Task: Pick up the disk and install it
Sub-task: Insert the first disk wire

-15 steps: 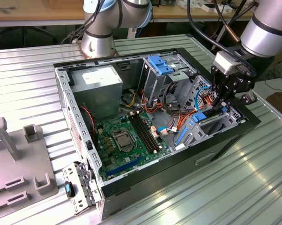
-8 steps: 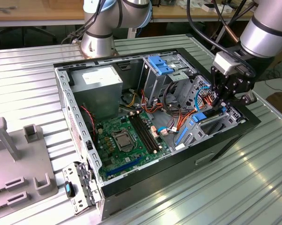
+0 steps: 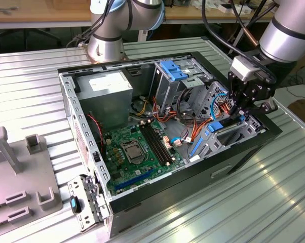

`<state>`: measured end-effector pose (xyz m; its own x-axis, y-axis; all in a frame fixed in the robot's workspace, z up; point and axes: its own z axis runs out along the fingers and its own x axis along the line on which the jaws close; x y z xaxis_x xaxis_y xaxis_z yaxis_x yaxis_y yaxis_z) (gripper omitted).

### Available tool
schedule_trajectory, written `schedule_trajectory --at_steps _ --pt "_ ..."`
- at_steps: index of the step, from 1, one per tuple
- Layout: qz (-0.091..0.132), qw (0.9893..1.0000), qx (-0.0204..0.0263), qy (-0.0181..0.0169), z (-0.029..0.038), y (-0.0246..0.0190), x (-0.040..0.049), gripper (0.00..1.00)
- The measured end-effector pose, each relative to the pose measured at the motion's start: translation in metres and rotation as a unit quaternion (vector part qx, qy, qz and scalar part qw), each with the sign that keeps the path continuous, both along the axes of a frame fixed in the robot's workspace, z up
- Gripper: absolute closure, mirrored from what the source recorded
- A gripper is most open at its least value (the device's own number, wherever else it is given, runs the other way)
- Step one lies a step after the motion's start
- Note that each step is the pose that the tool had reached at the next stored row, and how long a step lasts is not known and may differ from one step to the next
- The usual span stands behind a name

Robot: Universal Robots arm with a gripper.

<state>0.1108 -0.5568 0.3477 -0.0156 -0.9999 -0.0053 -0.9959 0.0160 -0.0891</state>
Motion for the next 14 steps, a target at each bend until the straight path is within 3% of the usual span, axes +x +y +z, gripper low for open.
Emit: schedule_trajectory --at_steps 11,14 --pt "-0.010 1.0000 0.0005 0.0000 0.0005 0.0000 -0.0002 0.83" --pt "-0.010 0.9999 0.0037 0.0000 -0.0009 0.0000 -0.0002 0.83"
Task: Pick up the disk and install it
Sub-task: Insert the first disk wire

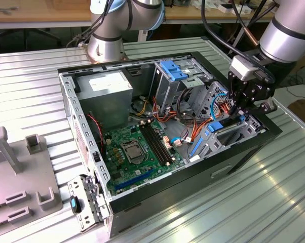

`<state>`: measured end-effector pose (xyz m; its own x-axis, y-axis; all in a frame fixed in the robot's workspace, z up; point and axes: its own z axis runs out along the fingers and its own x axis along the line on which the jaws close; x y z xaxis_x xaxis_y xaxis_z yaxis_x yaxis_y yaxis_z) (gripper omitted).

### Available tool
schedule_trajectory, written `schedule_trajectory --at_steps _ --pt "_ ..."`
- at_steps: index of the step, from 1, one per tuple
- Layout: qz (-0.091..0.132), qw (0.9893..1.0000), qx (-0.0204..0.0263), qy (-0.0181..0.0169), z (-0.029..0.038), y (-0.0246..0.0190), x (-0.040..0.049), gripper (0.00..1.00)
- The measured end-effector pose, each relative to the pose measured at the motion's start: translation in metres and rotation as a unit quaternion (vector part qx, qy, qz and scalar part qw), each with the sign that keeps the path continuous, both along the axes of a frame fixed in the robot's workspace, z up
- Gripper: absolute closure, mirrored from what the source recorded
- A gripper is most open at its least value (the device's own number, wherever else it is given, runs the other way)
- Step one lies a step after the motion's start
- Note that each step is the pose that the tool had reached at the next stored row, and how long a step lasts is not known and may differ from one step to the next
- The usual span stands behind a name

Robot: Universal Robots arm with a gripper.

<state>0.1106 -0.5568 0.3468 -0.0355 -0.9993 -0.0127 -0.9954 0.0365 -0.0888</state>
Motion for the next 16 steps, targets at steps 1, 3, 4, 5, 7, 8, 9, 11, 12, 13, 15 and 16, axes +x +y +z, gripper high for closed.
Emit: schedule_trajectory --at_steps 1,3,4,5,7,8,9,11,12,13,15,16 --pt "0.000 1.0000 0.0005 0.0000 -0.0004 0.0000 0.0000 0.83" --pt "0.000 1.0000 0.0013 0.0000 -0.0014 0.0000 0.0000 0.83" --pt "0.000 1.0000 0.0016 0.0000 -0.0018 0.0000 0.0000 0.83" --pt "0.000 1.0000 0.0019 0.0000 -0.0021 0.0000 0.0000 0.83" --pt "0.000 1.0000 0.0027 0.0000 -0.0029 0.0000 0.0000 0.83" --pt "0.000 1.0000 0.0032 0.0000 -0.0035 0.0000 0.0000 0.83" --pt "0.000 1.0000 0.0033 0.0000 -0.0037 0.0000 0.0000 0.83" --pt "0.000 1.0000 0.0039 0.0000 -0.0045 0.0000 0.0000 0.83" --pt "0.000 1.0000 0.0044 0.0000 -0.0056 0.0000 0.0000 0.83" --pt "0.000 1.0000 0.0043 0.0000 -0.0061 0.0000 0.0000 0.83" --pt "0.000 1.0000 0.0041 0.0000 -0.0064 0.0000 0.0000 0.83" --pt "0.000 1.0000 0.0042 0.0000 -0.0066 0.0000 0.0000 0.83"
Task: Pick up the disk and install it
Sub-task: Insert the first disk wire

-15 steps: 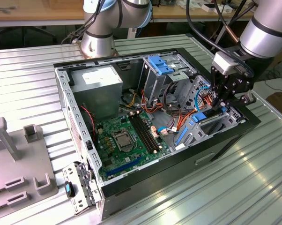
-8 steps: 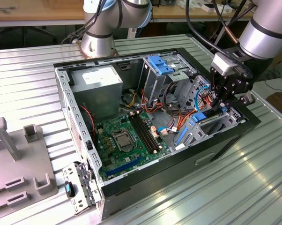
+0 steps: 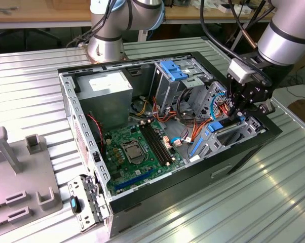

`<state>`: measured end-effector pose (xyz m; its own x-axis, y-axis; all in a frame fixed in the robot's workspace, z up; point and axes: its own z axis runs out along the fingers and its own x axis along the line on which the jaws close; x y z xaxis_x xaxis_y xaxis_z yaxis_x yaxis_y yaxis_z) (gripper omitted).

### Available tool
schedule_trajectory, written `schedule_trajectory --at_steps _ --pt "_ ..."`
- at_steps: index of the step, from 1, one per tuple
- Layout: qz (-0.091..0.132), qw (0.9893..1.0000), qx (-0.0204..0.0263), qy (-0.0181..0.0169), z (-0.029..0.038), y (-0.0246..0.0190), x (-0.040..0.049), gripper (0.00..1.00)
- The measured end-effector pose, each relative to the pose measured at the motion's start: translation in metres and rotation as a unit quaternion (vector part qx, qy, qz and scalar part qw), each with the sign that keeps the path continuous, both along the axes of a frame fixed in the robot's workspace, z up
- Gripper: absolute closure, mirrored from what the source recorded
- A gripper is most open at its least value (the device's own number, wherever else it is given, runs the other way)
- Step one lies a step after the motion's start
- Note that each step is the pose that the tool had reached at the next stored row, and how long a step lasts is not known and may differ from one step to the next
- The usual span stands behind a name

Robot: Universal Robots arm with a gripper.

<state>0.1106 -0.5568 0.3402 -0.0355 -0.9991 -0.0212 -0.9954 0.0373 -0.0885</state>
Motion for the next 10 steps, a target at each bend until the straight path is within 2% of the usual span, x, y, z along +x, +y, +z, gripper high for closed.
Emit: schedule_trajectory --at_steps 4,5,9,10 --pt "0.000 1.0000 0.0012 -0.0001 -0.0012 0.0000 0.0000 0.83" --pt "0.000 1.0000 0.0007 -0.0001 0.0017 0.0000 0.0000 0.76" --pt "0.000 1.0000 0.0009 -0.0001 0.0162 0.0000 0.0000 0.76" --pt "0.000 1.0000 0.0010 -0.0001 0.0162 0.0000 0.0000 0.76"
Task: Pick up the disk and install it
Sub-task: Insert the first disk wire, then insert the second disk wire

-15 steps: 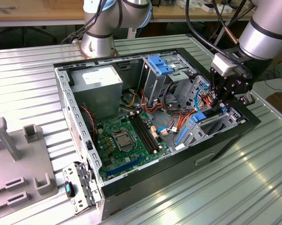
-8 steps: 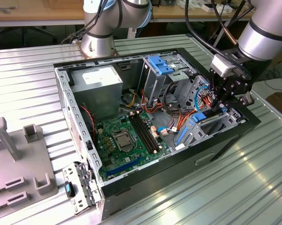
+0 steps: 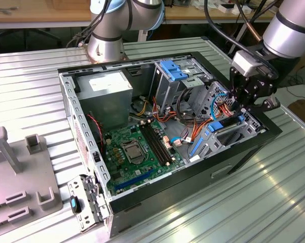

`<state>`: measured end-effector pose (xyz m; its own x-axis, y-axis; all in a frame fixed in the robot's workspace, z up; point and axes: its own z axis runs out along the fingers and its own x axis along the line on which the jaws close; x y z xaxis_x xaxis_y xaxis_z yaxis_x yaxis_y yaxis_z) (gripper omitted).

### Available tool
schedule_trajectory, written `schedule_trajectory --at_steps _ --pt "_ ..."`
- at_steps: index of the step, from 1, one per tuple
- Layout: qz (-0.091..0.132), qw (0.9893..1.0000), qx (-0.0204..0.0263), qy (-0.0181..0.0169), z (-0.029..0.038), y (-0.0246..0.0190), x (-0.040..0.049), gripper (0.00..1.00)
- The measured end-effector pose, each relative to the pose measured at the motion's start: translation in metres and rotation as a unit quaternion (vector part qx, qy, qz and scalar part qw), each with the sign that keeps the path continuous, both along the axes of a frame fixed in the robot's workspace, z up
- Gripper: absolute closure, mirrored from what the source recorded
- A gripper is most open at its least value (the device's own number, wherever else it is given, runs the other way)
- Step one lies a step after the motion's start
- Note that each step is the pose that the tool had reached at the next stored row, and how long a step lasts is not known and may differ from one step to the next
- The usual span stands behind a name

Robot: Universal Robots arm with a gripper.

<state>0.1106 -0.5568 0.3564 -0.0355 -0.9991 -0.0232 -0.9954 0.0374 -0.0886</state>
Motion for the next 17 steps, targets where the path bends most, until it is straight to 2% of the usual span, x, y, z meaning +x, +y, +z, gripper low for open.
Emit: schedule_trajectory --at_steps 2,4,13,16,17 --pt "0.000 1.0000 -0.0001 0.0000 0.0003 0.0000 0.0000 0.77" --pt "0.000 1.0000 -0.0001 0.0000 0.0007 0.0000 0.0000 0.89" --pt "0.000 1.0000 -0.0002 0.0000 0.0020 0.0000 0.0000 0.89" --pt "0.000 1.0000 -0.0002 0.0004 0.0122 0.0000 0.0000 0.89" --pt "0.000 1.0000 -0.0001 0.0007 0.0177 0.0000 0.0000 0.89"
